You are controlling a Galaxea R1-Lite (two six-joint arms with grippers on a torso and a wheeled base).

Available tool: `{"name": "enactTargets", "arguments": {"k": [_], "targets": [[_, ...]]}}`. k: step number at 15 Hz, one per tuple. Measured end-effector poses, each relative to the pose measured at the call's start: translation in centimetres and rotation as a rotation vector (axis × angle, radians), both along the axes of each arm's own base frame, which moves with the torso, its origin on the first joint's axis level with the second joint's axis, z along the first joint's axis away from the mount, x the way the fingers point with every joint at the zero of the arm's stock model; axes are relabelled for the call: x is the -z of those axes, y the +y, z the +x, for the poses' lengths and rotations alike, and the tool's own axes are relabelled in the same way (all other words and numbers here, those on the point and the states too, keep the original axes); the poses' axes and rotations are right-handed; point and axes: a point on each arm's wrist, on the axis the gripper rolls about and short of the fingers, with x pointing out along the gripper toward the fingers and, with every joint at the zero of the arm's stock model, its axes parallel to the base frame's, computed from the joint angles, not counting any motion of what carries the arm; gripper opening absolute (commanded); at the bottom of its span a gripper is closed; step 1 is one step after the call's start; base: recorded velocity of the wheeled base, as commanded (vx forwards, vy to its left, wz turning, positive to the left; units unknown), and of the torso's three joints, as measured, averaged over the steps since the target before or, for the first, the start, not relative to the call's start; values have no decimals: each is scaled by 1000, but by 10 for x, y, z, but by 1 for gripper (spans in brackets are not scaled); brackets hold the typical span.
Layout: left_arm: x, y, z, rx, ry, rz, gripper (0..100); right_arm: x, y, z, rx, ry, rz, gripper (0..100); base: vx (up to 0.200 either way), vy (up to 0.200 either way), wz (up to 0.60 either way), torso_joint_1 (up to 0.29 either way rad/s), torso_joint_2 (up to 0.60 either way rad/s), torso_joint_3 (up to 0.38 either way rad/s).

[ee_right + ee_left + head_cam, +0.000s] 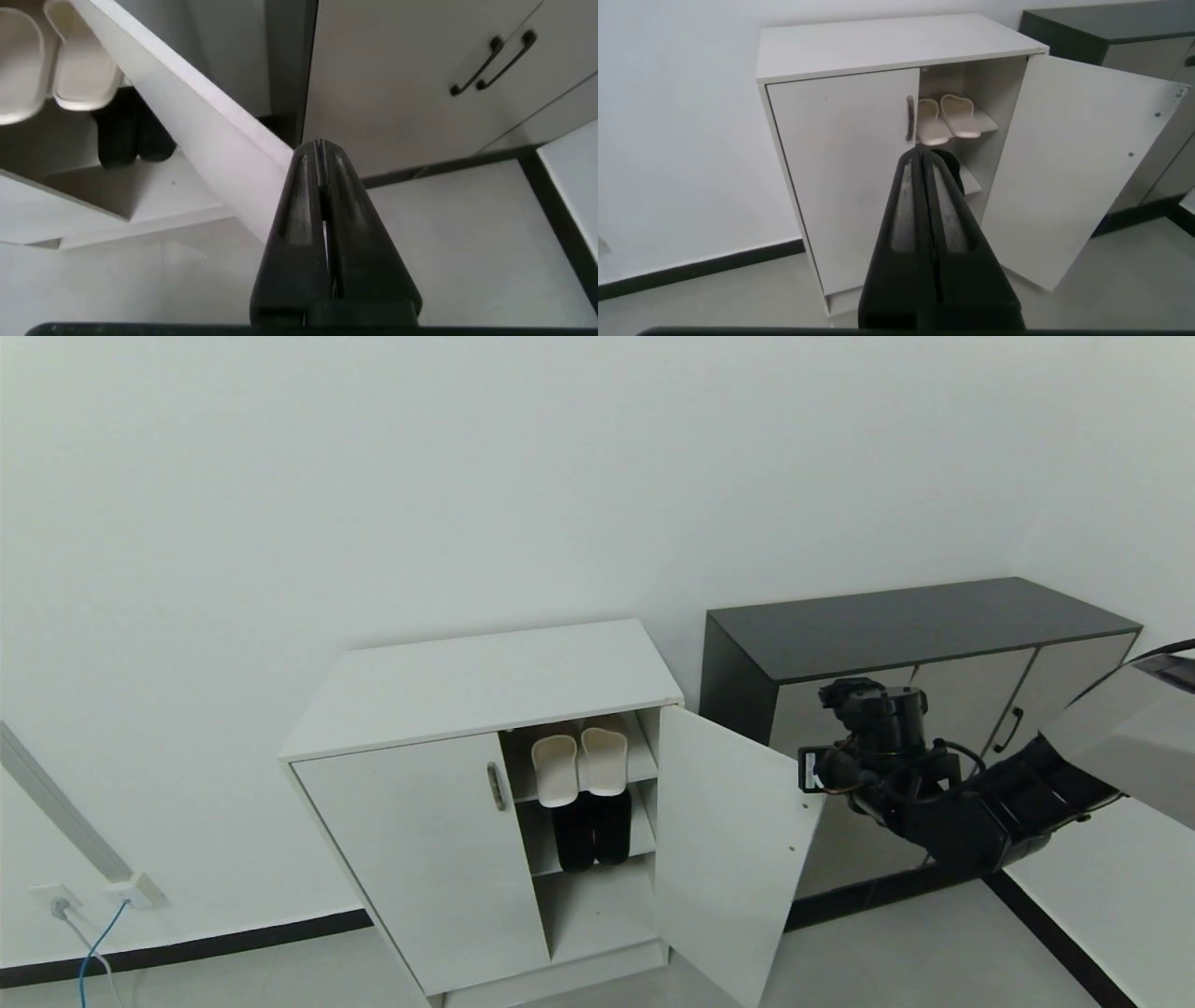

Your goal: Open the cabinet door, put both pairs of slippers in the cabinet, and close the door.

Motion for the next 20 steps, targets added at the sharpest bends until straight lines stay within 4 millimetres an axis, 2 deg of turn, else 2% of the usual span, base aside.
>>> {"name": "enactTargets", "arguments": {"k": [6, 12, 17, 20], "targets": [[0, 0, 0, 0, 0, 0, 0, 17, -7, 15, 14, 7, 5, 0, 0, 0, 0, 0, 0, 0], [0, 0, 0, 1, 0, 0, 0, 26, -7, 18, 14, 25, -1, 0, 0, 0, 0, 0, 0, 0], [0, 0, 0, 0, 0, 0, 0, 32, 9, 5, -30, 52, -14, 0, 0, 0, 0, 0, 0, 0], [0, 0, 0, 0, 0, 0, 0, 37, 33, -16, -101, 62, -26, 0, 0, 0, 0, 0, 0, 0]]}}
